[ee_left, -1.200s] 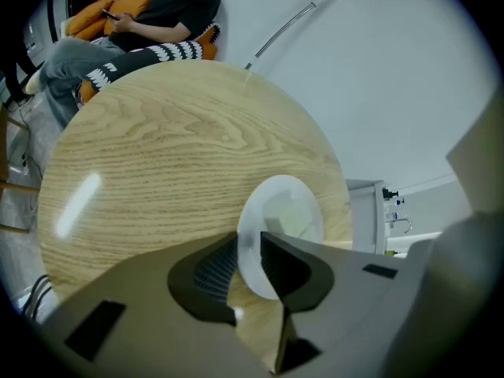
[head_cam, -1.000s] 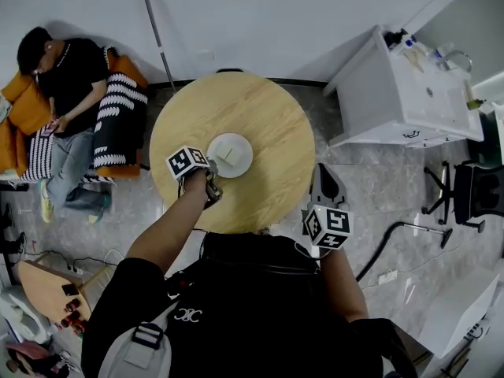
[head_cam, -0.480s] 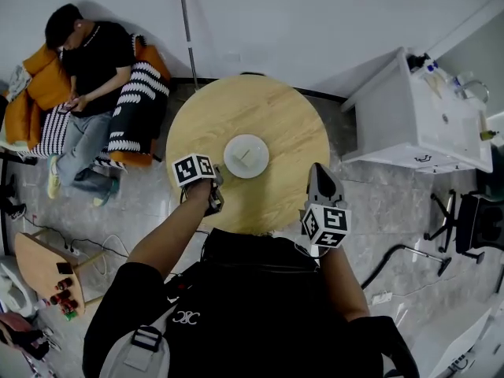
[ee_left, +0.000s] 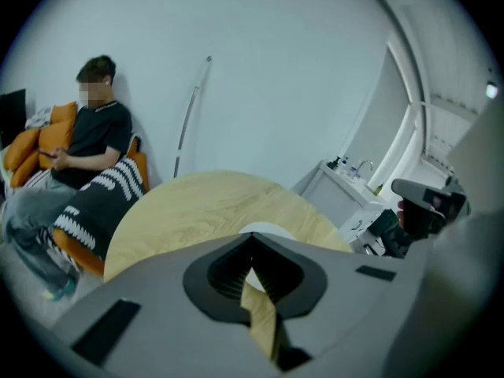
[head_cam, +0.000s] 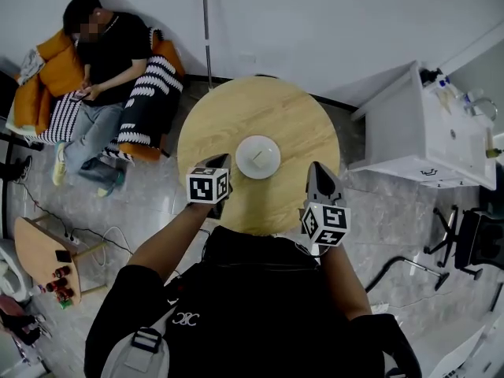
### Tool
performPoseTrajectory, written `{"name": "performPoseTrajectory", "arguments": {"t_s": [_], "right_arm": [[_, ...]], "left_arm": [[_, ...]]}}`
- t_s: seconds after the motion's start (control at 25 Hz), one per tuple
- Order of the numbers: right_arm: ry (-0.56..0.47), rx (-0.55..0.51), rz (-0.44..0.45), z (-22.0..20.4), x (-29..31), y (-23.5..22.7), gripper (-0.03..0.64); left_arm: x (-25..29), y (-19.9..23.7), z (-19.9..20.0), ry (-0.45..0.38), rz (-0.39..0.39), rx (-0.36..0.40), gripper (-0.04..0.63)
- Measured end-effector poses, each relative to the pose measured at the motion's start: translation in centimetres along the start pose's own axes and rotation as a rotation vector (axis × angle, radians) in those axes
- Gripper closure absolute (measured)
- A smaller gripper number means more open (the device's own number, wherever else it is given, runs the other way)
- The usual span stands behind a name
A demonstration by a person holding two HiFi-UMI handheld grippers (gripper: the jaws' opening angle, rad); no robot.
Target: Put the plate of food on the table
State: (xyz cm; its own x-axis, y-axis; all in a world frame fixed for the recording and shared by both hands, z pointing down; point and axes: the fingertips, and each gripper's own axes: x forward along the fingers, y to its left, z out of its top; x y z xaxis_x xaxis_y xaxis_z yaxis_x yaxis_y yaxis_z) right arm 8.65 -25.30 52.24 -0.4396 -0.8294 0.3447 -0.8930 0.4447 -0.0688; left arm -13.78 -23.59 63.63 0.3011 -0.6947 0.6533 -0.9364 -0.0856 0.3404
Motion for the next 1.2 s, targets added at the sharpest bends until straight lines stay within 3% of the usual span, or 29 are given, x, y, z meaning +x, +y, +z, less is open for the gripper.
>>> {"name": "performPoseTrajectory", "arguments": {"t_s": [0.16, 0.36, 0.64, 0.88, 1.08, 1.2], "right_arm": [[-0.01, 0.011, 0.01, 0.3, 0.3, 0.5, 0.609], [-0.03, 0.013, 0.024, 0.8, 0.7, 1.2, 0.609], [-0.069, 0.017, 0.034, 2.2, 1.2, 2.1, 0.609], [-0.066, -0.004, 0.029, 2.5, 1.4, 2.4, 0.609], [-0.042, 0.009, 0.045, 2.2, 1.3, 2.5, 0.611], [-0.046, 0.02, 0.059, 2.1, 1.0, 2.5, 0.611]], "left_arm": [[-1.1, -1.7, 1.3, -0.075, -0.044, 0.089, 0.588], [-2.7, -2.3, 3.0, -0.166, 0.0, 0.238, 0.588], [-5.3, -3.6, 5.2, -0.266, -0.016, 0.302, 0.588], [-6.7, -4.7, 5.9, -0.305, -0.042, 0.313, 0.588], [-7.0, -4.7, 6.1, -0.288, -0.083, 0.226, 0.588], [-7.4, -5.1, 6.4, -0.296, -0.09, 0.232, 0.588]]}}
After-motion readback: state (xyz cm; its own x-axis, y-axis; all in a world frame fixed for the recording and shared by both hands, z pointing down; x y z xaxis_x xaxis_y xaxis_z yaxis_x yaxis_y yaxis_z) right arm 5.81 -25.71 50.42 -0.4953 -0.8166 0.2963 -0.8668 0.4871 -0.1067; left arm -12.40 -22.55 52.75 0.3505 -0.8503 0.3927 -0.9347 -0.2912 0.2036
